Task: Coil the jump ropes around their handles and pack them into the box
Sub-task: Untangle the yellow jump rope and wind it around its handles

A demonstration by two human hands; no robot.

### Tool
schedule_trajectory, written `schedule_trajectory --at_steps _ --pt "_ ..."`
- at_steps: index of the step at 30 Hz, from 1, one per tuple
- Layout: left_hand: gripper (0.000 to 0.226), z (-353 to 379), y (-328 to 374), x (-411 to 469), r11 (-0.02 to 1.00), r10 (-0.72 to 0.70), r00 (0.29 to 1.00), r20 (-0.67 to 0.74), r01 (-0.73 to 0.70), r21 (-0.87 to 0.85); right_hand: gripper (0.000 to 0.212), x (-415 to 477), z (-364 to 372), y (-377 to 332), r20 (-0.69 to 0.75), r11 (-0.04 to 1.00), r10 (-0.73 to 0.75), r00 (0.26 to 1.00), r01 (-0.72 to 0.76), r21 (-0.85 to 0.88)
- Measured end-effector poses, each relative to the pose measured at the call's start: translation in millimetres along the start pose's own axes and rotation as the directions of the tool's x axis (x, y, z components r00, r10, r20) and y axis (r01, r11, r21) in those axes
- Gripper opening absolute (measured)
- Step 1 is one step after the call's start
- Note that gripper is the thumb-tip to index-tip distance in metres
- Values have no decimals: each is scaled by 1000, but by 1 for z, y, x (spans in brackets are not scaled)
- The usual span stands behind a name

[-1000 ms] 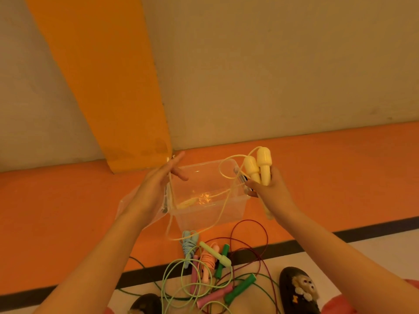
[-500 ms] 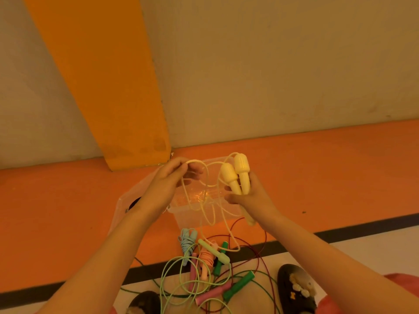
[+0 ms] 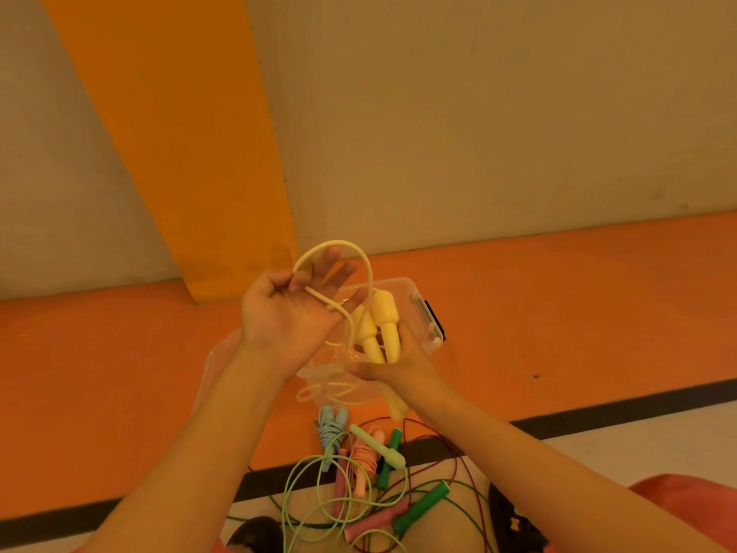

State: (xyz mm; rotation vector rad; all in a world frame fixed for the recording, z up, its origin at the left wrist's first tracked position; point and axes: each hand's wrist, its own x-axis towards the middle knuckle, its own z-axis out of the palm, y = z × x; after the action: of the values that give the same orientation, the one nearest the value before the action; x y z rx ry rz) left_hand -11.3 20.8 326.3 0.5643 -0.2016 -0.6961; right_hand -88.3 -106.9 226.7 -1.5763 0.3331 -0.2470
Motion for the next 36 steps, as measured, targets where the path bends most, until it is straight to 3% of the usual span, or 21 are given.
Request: schedule_trajectory --at_steps 5,7,8,9,11,13,14,16,17,19,21,24,26,29,30,32,36 --pt "31 0 -1 3 1000 -18 1000 21 18 -20 53 0 14 -4 58 991 50 997 -57 125" --pt "41 -5 2 6 990 -3 1000 -22 6 141 50 0 12 -11 53 984 47 997 -56 170" --pt "43 -10 2 9 953 21 998 -60 -2 302 49 2 9 -13 39 981 39 998 -46 191" --pt "43 -17 2 12 864 62 994 -89 -8 504 49 3 6 -16 24 976 29 999 -33 216" --pt "49 -32 -1 14 576 85 993 -86 22 817 48 6 -1 -23 -18 959 23 1000 -17 281" --pt "66 -46 -8 12 356 -82 994 -66 91 930 48 9 -9 -28 -51 939 37 998 -17 343" --pt "65 -52 -14 9 279 -198 977 -82 136 951 48 10 -12 -29 -59 932 40 997 -16 363" --pt "42 -58 -27 3 130 -345 931 -118 172 977 46 11 -17 -33 -70 922 26 997 3 387" --pt "28 -58 -32 1 100 -349 930 -114 158 982 45 11 -19 -35 -74 915 15 997 16 404" --pt "12 -57 -36 -3 162 -282 956 -81 130 978 47 12 -24 -37 -94 916 -9 996 46 398" --pt "14 -56 -29 -4 277 -167 983 -73 118 953 56 14 -32 -34 -128 946 8 992 34 323" --pt "14 -57 -18 -4 424 -34 997 -70 77 902 62 14 -45 -26 -169 995 75 983 -62 76" --pt "18 -55 -15 -6 476 9 998 -62 50 878 66 11 -49 -21 -131 988 153 979 -156 -6" --pt "21 -52 -16 -8 485 0 1000 -26 23 874 64 6 -48 -18 -39 951 309 950 -308 25" --pt "21 -49 -17 -9 489 -17 1000 -8 16 872 69 5 -47 -19 -43 942 330 943 -332 -55" --pt "22 -42 -19 -11 504 -55 998 35 -3 863 76 1 -46 -26 -31 930 299 954 -299 -214" --pt "22 -31 -25 -11 506 -85 991 107 -50 861 47 -7 -39 -53 80 978 53 995 -36 -207"
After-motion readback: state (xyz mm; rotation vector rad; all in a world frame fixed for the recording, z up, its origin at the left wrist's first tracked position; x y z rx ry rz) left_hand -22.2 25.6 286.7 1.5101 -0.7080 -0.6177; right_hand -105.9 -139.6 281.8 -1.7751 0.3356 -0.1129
